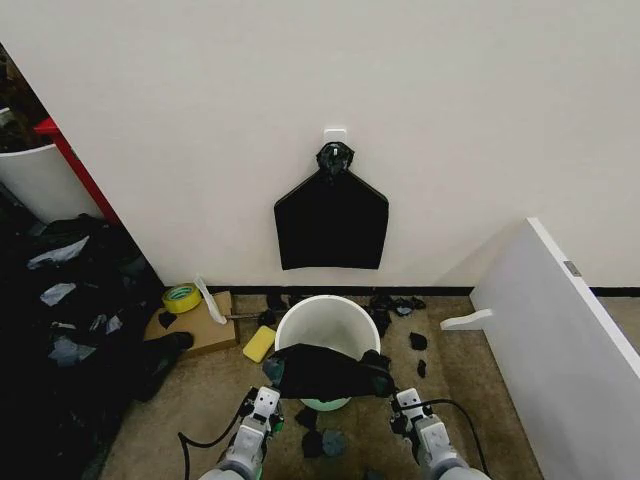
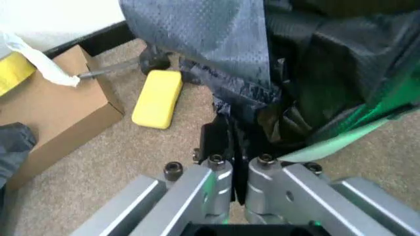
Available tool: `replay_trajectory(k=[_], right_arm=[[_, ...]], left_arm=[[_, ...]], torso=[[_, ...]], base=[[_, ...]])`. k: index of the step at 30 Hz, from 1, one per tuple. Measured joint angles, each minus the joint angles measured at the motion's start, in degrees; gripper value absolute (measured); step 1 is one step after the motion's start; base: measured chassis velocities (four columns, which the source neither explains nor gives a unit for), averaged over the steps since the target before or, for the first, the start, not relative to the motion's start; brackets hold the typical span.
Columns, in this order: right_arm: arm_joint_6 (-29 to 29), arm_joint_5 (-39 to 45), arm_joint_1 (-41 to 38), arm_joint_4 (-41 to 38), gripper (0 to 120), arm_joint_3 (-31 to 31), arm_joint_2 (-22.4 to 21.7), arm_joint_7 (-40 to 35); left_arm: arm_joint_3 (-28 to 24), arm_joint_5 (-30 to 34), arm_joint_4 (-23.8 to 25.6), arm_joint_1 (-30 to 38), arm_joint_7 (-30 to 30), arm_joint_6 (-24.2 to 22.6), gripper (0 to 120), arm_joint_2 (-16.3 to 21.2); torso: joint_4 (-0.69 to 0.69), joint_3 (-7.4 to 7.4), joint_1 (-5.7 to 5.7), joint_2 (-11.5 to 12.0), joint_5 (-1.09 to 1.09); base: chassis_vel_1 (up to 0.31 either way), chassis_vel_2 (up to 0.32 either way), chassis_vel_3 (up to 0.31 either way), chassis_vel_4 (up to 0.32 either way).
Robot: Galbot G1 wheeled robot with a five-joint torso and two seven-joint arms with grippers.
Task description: Place the garbage bag over the trash bin.
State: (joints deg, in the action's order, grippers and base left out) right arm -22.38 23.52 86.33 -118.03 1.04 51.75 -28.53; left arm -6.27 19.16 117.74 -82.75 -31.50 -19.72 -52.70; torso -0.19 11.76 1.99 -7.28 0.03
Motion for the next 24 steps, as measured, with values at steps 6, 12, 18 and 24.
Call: replay_trajectory(k=[6, 12, 18, 24], right_arm=[[-2.53, 3.54, 2.12, -3.84, 25, -1.24, -1.47, 0.05], [-6.55, 7.99, 4.68, -10.37, 44, -2.16, -3.17, -1.81], [-8.17, 8.85, 5.88, -14.15, 64, -2.70, -3.88, -2.44], [-8.96, 8.66, 7.84, -16.75, 84, -2.76, -4.13, -2.84]], left_arm=[[0.93, 0.37, 4.05, -1.94, -1.47, -2.72, 23, 1.75], [2.95, 1.75, 9.24, -5.75, -3.35, -6.13, 45, 4.07], [5.07, 2.12, 12.46, -9.52, -4.27, -6.77, 64, 5.40], [6.14, 2.57, 14.50, -11.84, -4.98, -7.41, 85, 5.65]], torso=[[0.00, 0.00, 0.00, 0.00, 0.00], [0.00, 0.00, 0.00, 0.00, -0.01], [0.01, 0.00, 0.00, 0.00, 0.01], [0.00, 0.00, 0.00, 0.00, 0.01]], base=[[0.000, 0.000, 0.000, 0.000], [0.000, 0.000, 0.000, 0.000], [0.000, 0.000, 0.000, 0.000], [0.000, 0.000, 0.000, 0.000]])
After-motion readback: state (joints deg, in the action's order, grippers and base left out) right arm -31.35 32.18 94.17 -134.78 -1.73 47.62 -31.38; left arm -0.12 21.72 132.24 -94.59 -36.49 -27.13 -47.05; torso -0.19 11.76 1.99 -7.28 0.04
